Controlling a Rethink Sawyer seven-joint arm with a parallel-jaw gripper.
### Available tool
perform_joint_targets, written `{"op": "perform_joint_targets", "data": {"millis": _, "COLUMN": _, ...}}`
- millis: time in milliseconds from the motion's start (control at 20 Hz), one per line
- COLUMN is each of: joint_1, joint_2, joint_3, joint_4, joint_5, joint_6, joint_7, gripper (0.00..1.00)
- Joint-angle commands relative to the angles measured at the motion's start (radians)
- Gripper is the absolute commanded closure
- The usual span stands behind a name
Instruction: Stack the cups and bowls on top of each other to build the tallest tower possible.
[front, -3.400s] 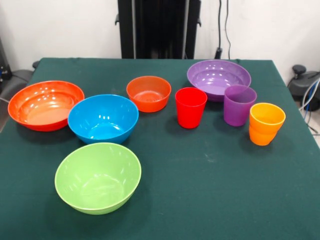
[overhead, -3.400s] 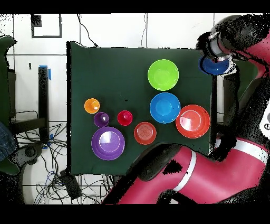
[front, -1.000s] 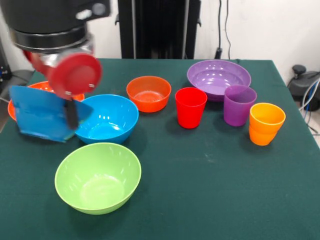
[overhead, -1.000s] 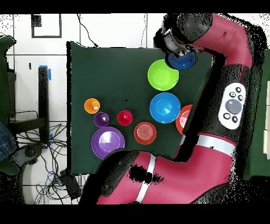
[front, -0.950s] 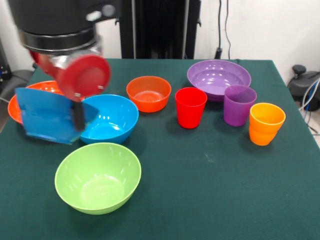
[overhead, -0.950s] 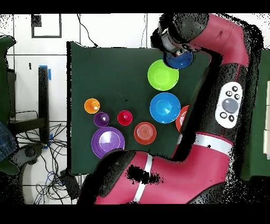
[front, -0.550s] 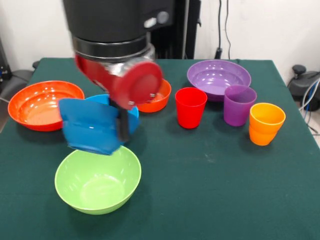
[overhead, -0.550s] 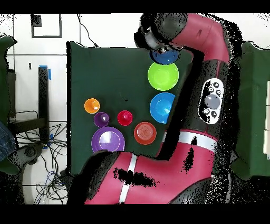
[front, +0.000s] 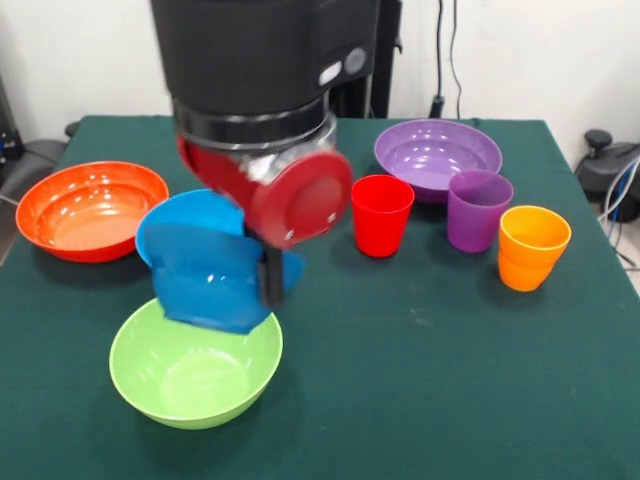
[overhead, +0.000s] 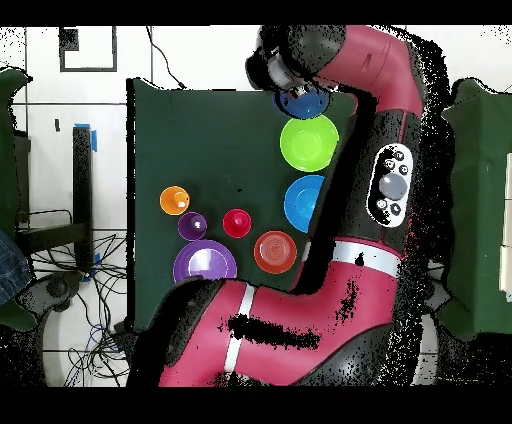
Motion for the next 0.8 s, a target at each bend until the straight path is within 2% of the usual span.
{"op": "perform_joint_targets", "data": {"millis": 50, "joint_1": -0.057, "joint_2": 0.179, "joint_3": 0.060, "joint_4": -0.164, "joint_5": -0.005, "joint_6": 0.152, "joint_7": 0.027, "gripper": 1.00}}
{"op": "perform_joint_targets", "data": {"millis": 200, "joint_1": -0.063, "joint_2": 0.211, "joint_3": 0.048, "joint_4": -0.214, "joint_5": -0.013, "joint_6": 0.156, "joint_7": 0.008, "gripper": 1.00}}
{"op": "perform_joint_targets", "data": {"millis": 400, "joint_1": -0.067, "joint_2": 0.225, "joint_3": 0.048, "joint_4": -0.221, "joint_5": -0.022, "joint_6": 0.143, "joint_7": -0.062, "gripper": 1.00}}
{"op": "perform_joint_targets", "data": {"millis": 550, "joint_1": -0.075, "joint_2": 0.238, "joint_3": 0.051, "joint_4": -0.235, "joint_5": -0.006, "joint_6": 0.165, "joint_7": -0.058, "gripper": 1.00}}
{"op": "perform_joint_targets", "data": {"millis": 800, "joint_1": -0.100, "joint_2": 0.273, "joint_3": 0.067, "joint_4": -0.327, "joint_5": 0.064, "joint_6": 0.293, "joint_7": -0.036, "gripper": 1.00}}
